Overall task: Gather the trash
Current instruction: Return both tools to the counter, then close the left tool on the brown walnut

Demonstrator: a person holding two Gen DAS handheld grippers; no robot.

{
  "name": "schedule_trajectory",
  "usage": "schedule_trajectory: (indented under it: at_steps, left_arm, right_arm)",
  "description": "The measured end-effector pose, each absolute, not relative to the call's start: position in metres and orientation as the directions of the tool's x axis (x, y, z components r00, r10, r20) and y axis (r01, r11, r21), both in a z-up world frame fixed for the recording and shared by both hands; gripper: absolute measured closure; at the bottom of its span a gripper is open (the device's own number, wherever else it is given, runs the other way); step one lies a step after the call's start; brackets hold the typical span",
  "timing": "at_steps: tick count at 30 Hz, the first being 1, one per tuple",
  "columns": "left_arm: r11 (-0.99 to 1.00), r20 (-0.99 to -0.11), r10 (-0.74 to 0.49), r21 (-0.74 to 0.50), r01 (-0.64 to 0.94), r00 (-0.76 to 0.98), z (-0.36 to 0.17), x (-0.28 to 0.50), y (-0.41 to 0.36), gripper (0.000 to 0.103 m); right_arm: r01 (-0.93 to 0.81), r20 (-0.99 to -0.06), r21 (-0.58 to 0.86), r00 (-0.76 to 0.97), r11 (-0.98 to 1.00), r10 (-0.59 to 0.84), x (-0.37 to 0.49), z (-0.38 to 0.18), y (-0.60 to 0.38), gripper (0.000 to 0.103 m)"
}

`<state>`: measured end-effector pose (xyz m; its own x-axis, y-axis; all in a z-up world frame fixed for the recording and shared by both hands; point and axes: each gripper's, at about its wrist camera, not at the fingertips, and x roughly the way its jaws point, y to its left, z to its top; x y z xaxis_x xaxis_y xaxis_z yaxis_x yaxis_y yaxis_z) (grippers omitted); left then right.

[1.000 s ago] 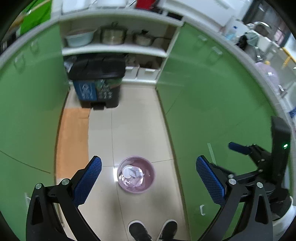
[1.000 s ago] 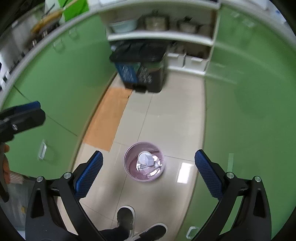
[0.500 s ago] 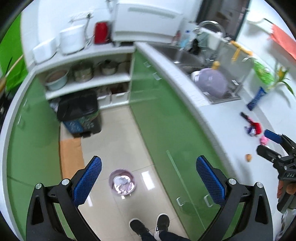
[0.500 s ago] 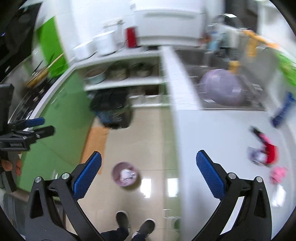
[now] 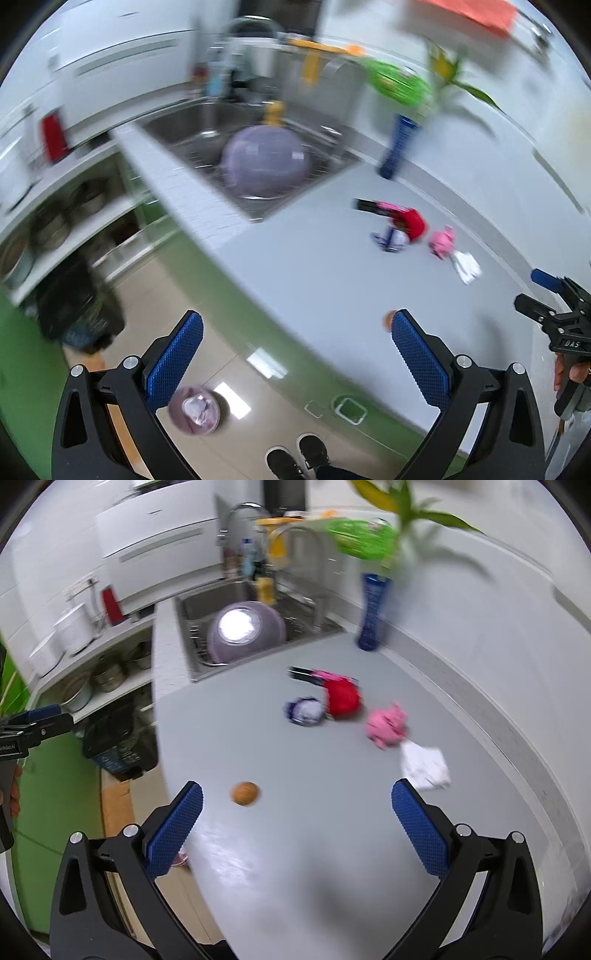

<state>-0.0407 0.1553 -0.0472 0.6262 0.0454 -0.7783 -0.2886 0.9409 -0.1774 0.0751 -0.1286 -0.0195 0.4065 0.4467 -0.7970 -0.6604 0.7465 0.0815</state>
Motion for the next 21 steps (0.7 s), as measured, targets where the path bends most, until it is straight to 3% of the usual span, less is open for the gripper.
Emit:
schedule_trajectory:
  at_steps: [10,21]
  left_arm:
    - [0.989,-0.845,-0.095,-0.141,-0.047,0.526,-0.097,0.042,0.076,0.005]
    - [0.997,-0.907,-0.077,-0.072,0.027,0.414,-0.164,0.079,0.031,0.005]
  right_arm:
    - [-0.543,-0.822,0.116,0.417,0.831,0.387,0.096,-0.039,-0.176,0.003]
    - [-0.522,-0.835,0.140,0.394,0.841,0.384,0.131,-0.057,-0.196,0.003]
